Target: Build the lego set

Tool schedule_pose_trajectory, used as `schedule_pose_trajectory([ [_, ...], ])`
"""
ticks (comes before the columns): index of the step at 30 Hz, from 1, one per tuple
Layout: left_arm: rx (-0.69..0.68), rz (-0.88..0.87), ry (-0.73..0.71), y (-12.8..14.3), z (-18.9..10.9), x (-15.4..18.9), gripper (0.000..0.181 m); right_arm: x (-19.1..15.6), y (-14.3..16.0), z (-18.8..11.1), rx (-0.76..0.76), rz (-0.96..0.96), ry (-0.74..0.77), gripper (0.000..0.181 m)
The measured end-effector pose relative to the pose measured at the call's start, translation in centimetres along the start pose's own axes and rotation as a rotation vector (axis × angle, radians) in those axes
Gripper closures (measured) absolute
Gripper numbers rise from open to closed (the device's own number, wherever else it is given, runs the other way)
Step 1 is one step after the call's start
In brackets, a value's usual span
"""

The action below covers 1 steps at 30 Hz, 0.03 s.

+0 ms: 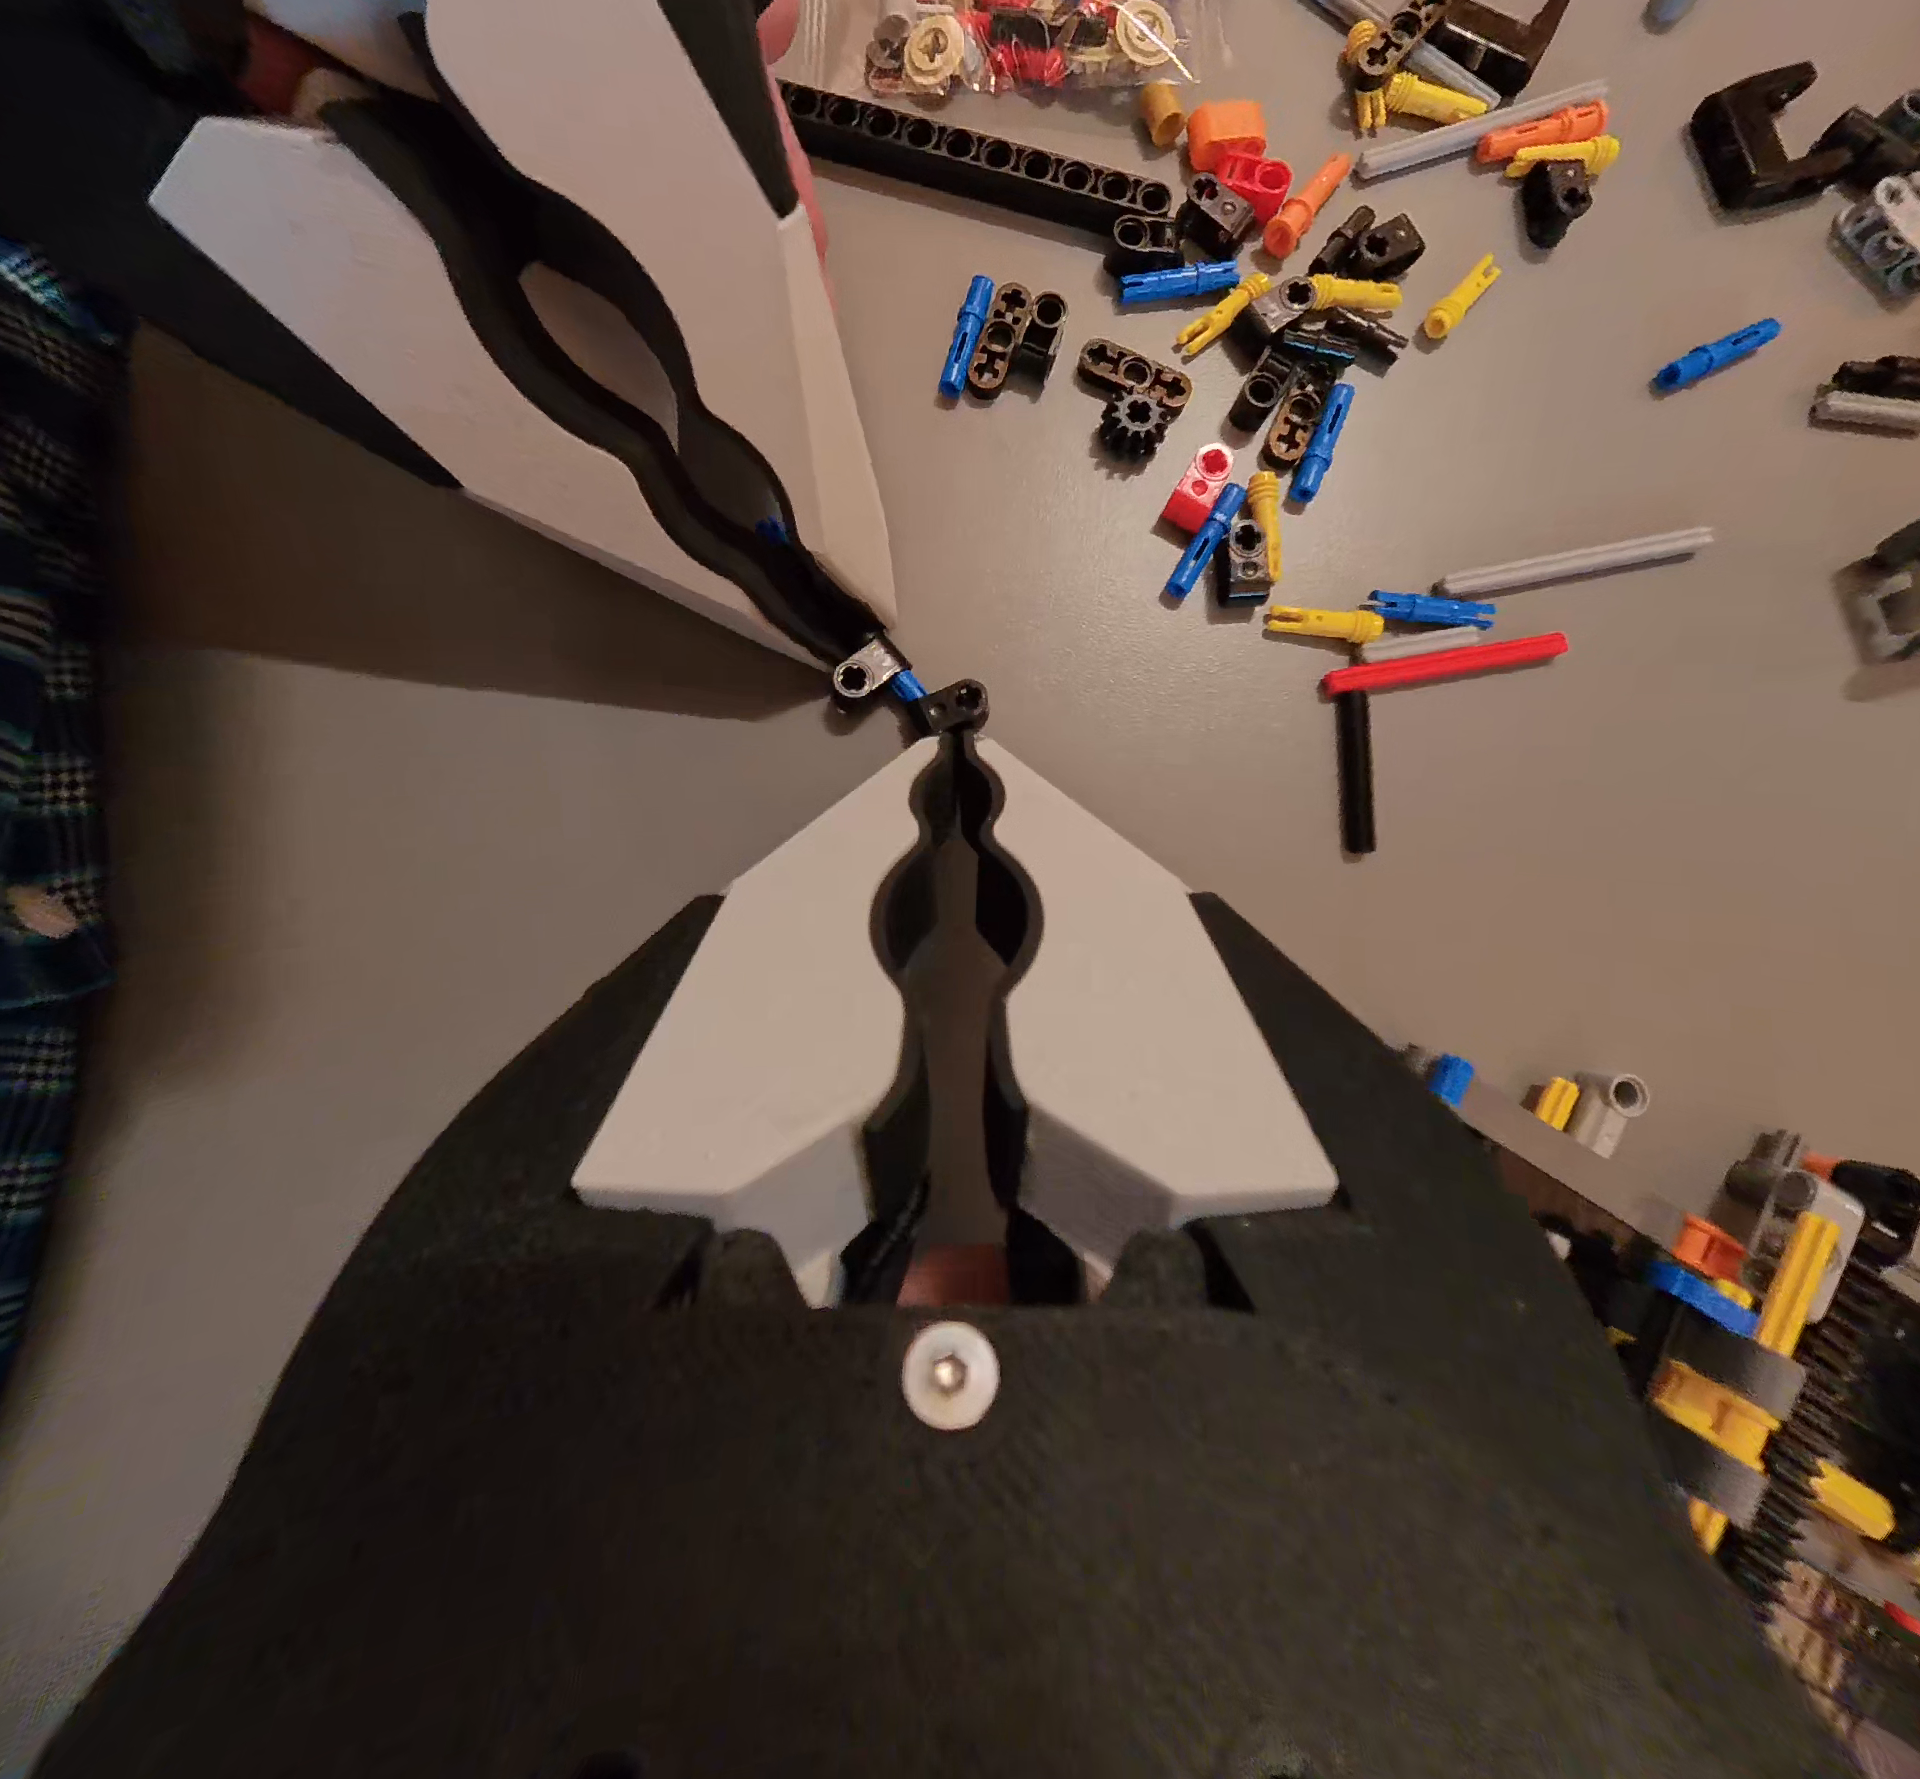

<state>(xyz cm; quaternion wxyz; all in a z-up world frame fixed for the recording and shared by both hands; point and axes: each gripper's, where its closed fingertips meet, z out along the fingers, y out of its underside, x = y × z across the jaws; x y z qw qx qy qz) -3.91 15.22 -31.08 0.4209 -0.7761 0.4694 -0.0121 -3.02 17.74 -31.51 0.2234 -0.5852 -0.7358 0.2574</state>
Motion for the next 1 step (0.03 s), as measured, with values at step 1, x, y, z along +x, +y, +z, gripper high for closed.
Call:
schedule_pose_trajectory([
  [1,0.001,0.004,0.002,0.02,-0.02,-0.01,0.176,-0.01,0.01,-0.01,0.002,-0.008,-0.001,0.181],
])
